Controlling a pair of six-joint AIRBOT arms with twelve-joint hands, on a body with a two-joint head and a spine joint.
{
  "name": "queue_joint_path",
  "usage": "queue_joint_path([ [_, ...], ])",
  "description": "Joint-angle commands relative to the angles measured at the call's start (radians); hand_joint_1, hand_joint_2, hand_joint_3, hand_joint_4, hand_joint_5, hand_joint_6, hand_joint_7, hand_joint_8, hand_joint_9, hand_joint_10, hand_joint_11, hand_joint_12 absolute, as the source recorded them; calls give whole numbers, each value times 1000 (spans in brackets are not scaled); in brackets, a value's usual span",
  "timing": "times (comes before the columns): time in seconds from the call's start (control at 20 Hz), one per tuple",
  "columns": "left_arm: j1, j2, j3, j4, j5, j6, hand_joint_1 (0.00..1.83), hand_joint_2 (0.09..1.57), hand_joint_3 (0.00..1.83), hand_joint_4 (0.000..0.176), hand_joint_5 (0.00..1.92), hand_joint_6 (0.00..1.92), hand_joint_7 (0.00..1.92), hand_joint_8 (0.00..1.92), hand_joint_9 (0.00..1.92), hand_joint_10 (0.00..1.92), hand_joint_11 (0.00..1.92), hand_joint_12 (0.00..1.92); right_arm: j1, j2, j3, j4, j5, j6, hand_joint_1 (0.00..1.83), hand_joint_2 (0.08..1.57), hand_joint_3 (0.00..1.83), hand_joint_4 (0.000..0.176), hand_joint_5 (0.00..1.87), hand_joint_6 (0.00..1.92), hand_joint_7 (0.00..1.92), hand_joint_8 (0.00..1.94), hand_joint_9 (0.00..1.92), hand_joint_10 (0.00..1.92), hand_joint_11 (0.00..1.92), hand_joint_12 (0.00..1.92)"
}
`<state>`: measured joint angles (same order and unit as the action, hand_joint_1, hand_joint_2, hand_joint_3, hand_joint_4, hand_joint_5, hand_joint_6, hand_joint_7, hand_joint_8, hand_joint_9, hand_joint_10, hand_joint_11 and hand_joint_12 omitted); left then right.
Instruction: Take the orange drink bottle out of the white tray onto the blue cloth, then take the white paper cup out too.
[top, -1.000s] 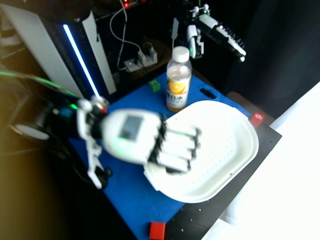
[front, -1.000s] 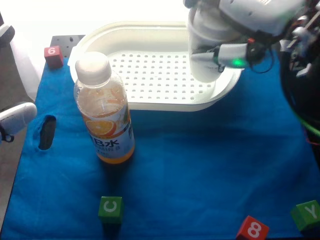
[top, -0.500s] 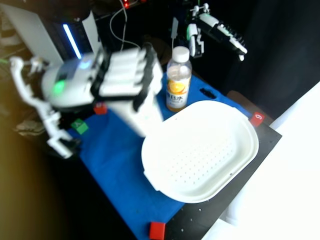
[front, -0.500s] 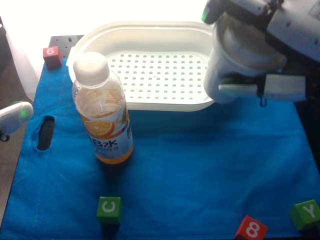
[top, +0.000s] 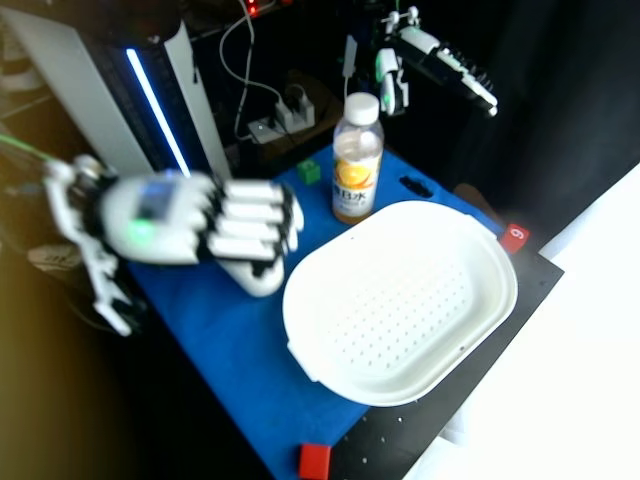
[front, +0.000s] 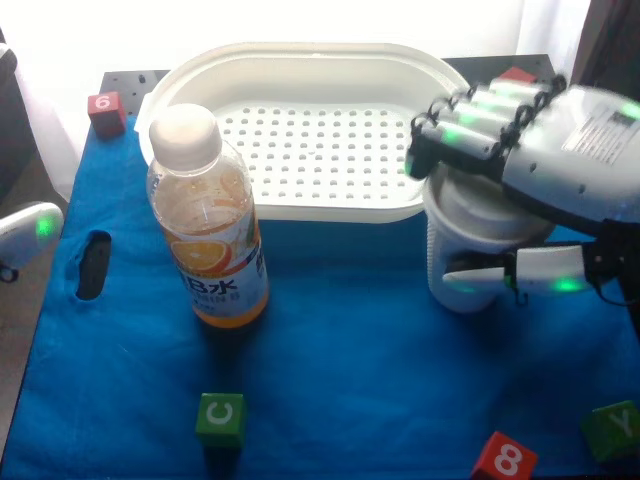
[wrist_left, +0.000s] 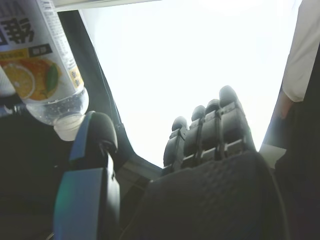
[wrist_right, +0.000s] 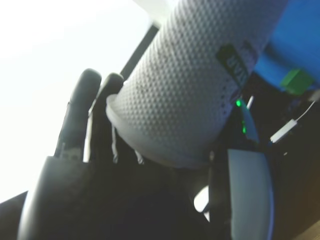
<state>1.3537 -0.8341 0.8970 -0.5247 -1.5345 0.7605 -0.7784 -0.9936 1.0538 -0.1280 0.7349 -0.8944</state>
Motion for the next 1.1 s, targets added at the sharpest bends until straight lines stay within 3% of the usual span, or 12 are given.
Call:
queue_joint_path([
  [0.0,-1,-4,1,3,-133,-6,702,1233,4,104,28,3,0,0,0,0,0,137,3,1,4,13,103,-6,799,1161,0,0,0,1220,28,1224,27,1430,25,1862],
  [0.2,-1,-4,1,-1,-142,-6,678,1244,1,93,18,1,0,0,0,0,0,66,-11,20,-21,13,99,-6,497,1156,0,0,0,88,6,83,0,334,0,1249],
  [0.25,0,-4,1,-2,-144,-6,684,1247,1,74,13,3,0,0,0,0,0,102,-11,39,-37,13,114,-6,410,1115,0,21,0,3,0,2,0,26,0,1122],
  [0.35,1,-4,1,-4,-144,-6,684,1245,0,68,12,4,0,0,0,0,0,107,-11,64,-57,12,140,-7,398,1103,0,33,0,0,0,0,0,4,0,1120],
  [0.45,2,-4,0,-6,-148,-6,688,1241,0,70,15,2,0,0,0,0,0,34,-11,97,-83,12,188,-7,393,1065,0,91,0,0,0,0,0,0,0,1124],
  [0.55,4,-4,-1,-8,-151,-6,701,1231,0,76,19,3,0,0,0,0,5,34,-11,131,-107,13,260,-6,392,1012,0,129,0,0,0,0,0,0,0,129],
  [0.6,5,-4,-1,-9,-152,-6,699,1227,0,73,19,2,0,0,0,0,7,38,-11,140,-113,13,287,-6,404,990,0,117,0,0,0,0,0,0,0,25],
  [0.7,5,-4,0,-9,-156,-6,704,1213,0,73,25,2,0,0,0,0,0,139,-12,170,-131,27,370,-6,404,976,0,154,0,0,0,0,0,0,0,0],
  [0.8,5,-2,0,-9,-163,-6,704,1207,0,85,16,0,0,0,0,0,0,155,-29,197,-145,56,456,-6,436,996,0,131,0,0,0,0,0,0,0,0],
  [0.85,5,-1,0,-8,-166,-6,708,1203,0,78,15,0,0,0,0,0,0,187,-44,208,-151,73,493,-6,463,999,0,137,0,0,0,0,0,0,0,0],
  [0.95,5,2,2,-4,-176,-6,707,1206,0,73,22,3,0,0,4,2,0,197,-85,230,-161,130,579,-7,499,1025,8,115,0,0,0,0,0,0,0,0],
  [1.05,5,5,0,-2,-194,-6,720,1192,0,56,21,2,0,0,15,6,0,189,-128,239,-164,187,644,-7,439,1136,53,34,0,0,0,0,0,0,31,15],
])
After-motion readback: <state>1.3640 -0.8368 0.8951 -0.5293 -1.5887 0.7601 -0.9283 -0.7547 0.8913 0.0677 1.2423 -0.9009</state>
